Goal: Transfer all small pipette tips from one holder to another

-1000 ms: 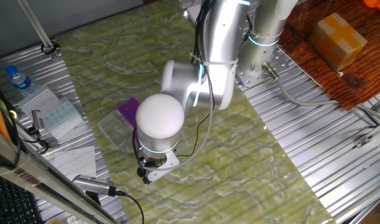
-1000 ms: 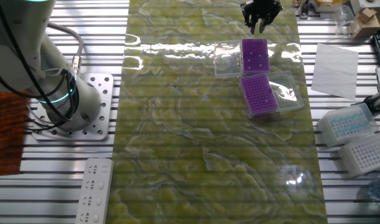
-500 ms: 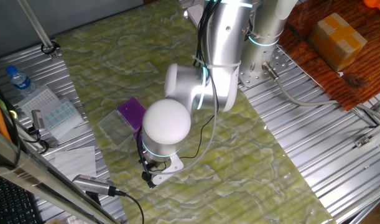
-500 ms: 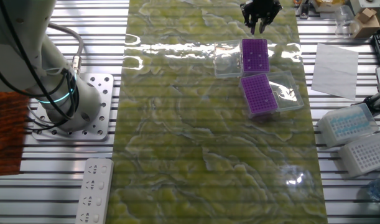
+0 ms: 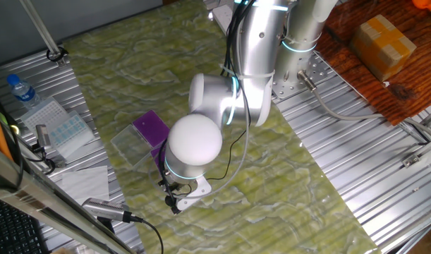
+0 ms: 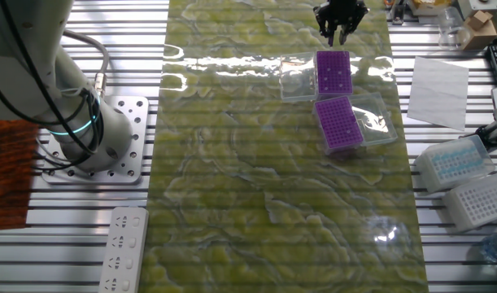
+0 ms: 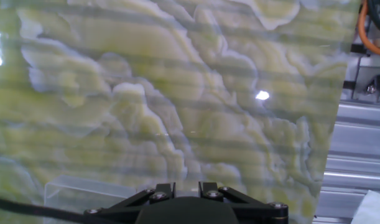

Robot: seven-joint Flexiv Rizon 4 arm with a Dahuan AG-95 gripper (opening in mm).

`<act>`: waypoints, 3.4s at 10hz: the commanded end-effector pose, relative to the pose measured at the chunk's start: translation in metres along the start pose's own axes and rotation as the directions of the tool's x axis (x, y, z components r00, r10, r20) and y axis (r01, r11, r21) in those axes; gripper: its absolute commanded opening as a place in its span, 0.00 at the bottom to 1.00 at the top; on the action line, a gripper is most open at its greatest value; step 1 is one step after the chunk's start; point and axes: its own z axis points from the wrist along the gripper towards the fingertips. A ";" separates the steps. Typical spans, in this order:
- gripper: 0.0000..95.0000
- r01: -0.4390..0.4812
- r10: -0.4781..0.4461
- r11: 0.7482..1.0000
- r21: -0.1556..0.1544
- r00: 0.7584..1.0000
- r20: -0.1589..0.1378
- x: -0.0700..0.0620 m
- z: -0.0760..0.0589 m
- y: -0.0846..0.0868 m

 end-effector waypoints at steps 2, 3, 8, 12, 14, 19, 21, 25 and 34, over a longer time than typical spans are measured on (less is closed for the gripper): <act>0.20 0.007 -0.006 1.000 0.010 1.000 -0.015 0.000 0.000 0.000; 0.20 0.011 -0.011 1.000 0.016 1.000 -0.022 0.000 0.000 0.000; 0.20 0.022 -0.021 0.999 0.027 0.999 -0.048 -0.001 0.003 -0.002; 0.20 0.048 -0.045 0.998 0.032 0.996 -0.073 -0.001 0.004 -0.003; 0.20 0.061 -0.058 0.998 0.031 0.994 -0.093 -0.001 0.004 -0.003; 0.20 0.063 -0.059 0.997 0.036 0.994 -0.097 -0.001 0.005 -0.004; 0.20 0.071 -0.067 0.997 0.037 0.992 -0.105 -0.001 0.006 -0.004; 0.20 0.077 -0.072 0.996 0.039 0.991 -0.113 0.000 0.006 -0.004; 0.20 0.080 -0.075 0.996 0.041 0.991 -0.113 0.002 0.008 -0.006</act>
